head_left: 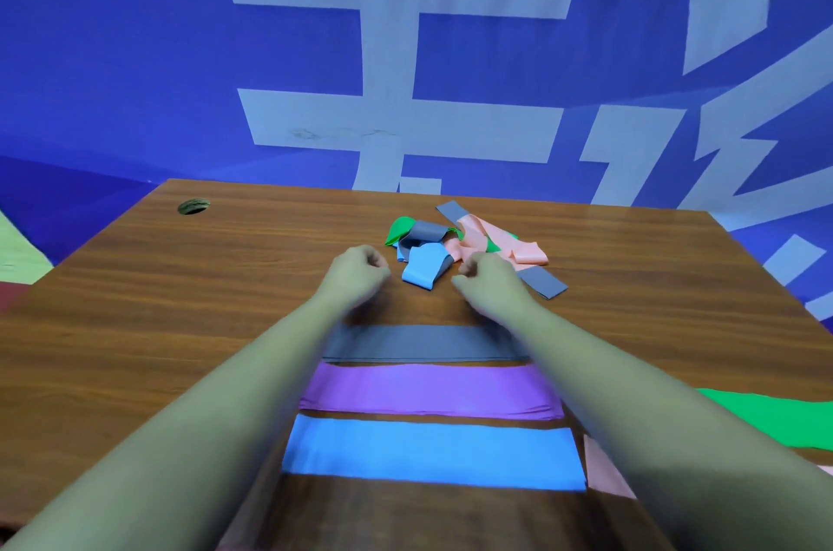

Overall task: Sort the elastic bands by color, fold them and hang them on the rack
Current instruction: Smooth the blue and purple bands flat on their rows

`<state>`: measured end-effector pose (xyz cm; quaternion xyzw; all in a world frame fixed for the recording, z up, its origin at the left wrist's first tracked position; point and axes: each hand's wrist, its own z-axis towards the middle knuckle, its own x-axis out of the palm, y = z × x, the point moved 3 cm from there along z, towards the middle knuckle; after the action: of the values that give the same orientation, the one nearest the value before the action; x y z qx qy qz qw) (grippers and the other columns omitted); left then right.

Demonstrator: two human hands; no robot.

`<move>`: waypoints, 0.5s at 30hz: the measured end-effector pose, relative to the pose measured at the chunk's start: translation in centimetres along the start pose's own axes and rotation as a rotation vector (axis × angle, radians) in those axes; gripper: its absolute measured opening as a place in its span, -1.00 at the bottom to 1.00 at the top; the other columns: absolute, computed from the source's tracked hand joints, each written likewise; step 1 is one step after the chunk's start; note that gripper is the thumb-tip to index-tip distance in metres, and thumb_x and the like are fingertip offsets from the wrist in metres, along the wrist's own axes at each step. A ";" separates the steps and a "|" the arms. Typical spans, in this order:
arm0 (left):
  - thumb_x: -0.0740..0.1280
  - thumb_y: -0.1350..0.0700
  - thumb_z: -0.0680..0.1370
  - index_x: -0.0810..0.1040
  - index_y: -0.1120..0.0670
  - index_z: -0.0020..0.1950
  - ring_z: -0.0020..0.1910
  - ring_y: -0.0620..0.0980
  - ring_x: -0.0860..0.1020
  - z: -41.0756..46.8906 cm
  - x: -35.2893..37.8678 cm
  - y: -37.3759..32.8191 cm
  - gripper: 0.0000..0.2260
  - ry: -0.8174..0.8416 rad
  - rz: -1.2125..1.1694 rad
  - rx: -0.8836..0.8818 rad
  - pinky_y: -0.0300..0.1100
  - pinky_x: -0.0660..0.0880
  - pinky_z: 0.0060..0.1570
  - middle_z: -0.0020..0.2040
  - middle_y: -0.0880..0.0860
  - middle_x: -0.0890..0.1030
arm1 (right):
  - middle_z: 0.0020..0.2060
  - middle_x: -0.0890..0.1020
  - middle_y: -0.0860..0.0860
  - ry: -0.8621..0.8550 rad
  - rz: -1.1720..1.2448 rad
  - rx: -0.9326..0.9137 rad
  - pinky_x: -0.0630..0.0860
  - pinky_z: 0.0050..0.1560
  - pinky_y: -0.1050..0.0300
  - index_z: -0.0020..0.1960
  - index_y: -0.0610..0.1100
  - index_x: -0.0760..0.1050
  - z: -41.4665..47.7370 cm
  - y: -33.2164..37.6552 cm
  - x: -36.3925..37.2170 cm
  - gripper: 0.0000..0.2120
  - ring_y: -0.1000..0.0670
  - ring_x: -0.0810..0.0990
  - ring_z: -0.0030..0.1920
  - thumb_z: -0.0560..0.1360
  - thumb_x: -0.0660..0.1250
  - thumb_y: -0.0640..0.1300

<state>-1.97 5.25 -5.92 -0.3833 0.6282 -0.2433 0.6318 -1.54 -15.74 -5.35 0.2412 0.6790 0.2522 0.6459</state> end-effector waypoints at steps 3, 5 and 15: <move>0.36 0.16 0.45 0.56 0.03 -0.17 -0.22 0.05 0.58 2.1 1.9 0.3 -0.97 0.052 0.008 0.007 -0.08 0.55 -0.09 -0.23 0.04 0.62 | -0.11 0.63 -0.14 0.008 -0.048 -0.059 0.45 -0.16 0.05 -0.07 -0.24 0.55 1.9 0.8 2.2 -0.86 -0.14 0.55 -0.09 0.48 0.36 -0.15; 0.40 0.12 0.46 0.61 0.06 -0.05 -0.09 0.05 0.59 3.1 3.1 0.8 -0.91 0.071 0.082 0.025 -0.16 0.46 -0.10 -0.11 0.04 0.65 | -0.18 0.56 -0.11 0.009 -0.095 -0.077 0.33 -0.31 0.11 -0.16 -0.16 0.49 2.9 0.4 3.7 -0.86 -0.09 0.47 -0.18 0.47 0.38 -0.09; 0.40 0.14 0.48 0.51 -0.01 -0.24 -0.31 -0.04 0.47 3.5 4.4 0.2 -0.87 0.009 -0.105 0.225 -0.16 0.37 -0.21 -0.29 -0.08 0.52 | -0.40 0.53 0.05 -0.094 0.319 -0.021 0.32 -0.32 0.25 -0.31 -0.14 0.54 3.6 0.2 3.4 -0.83 0.09 0.45 -0.33 0.44 0.42 -0.24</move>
<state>1.80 2.52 -8.98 -0.3412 0.5787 -0.3468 0.6545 1.89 -13.25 -7.96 0.3507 0.5982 0.3473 0.6313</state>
